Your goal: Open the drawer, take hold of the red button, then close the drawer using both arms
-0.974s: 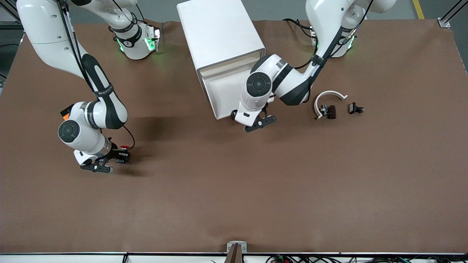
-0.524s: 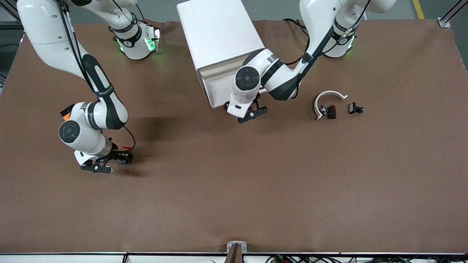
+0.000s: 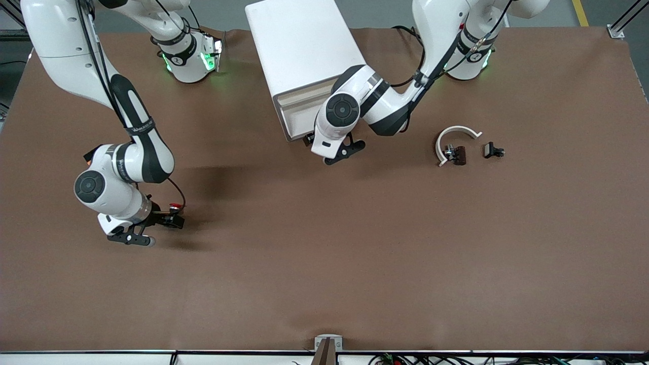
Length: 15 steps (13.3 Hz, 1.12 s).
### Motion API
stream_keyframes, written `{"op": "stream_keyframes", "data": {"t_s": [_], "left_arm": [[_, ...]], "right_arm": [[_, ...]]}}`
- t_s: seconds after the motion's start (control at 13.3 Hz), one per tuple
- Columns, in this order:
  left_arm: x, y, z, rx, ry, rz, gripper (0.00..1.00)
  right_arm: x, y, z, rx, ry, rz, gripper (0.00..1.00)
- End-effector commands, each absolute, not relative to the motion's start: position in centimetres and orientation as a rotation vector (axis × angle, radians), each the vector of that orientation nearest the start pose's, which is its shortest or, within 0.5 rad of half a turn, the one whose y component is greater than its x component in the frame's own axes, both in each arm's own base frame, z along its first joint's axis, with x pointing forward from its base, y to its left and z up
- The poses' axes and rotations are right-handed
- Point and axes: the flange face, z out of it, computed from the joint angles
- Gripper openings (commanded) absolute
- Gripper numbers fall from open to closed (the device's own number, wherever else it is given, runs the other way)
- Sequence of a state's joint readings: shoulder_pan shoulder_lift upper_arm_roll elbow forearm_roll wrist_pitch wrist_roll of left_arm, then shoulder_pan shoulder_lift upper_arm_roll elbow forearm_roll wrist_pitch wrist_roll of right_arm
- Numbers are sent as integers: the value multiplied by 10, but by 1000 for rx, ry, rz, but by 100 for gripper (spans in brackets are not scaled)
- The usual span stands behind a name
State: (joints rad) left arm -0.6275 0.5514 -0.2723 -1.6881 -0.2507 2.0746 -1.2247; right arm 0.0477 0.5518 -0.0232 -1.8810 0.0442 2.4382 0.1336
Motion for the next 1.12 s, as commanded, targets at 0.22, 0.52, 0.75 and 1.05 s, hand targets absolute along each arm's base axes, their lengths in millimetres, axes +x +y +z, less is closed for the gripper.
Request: {"op": "stream_keyframes", "data": {"t_s": [0.22, 0.52, 0.75, 1.05], "left_arm": [[397, -527, 278, -2975, -835, 674, 100], [395, -530, 279, -2954, -914, 768, 100], [389, -534, 272, -2941, -907, 793, 100], [382, -538, 266, -2898, -960, 812, 100]], "right_arm": [[666, 3, 323, -3131, 113, 127, 100], [670, -21, 420, -3137, 131, 246, 100], [666, -25, 477, -3168, 121, 314, 100], [649, -51, 519, -3153, 48, 343, 100]]}}
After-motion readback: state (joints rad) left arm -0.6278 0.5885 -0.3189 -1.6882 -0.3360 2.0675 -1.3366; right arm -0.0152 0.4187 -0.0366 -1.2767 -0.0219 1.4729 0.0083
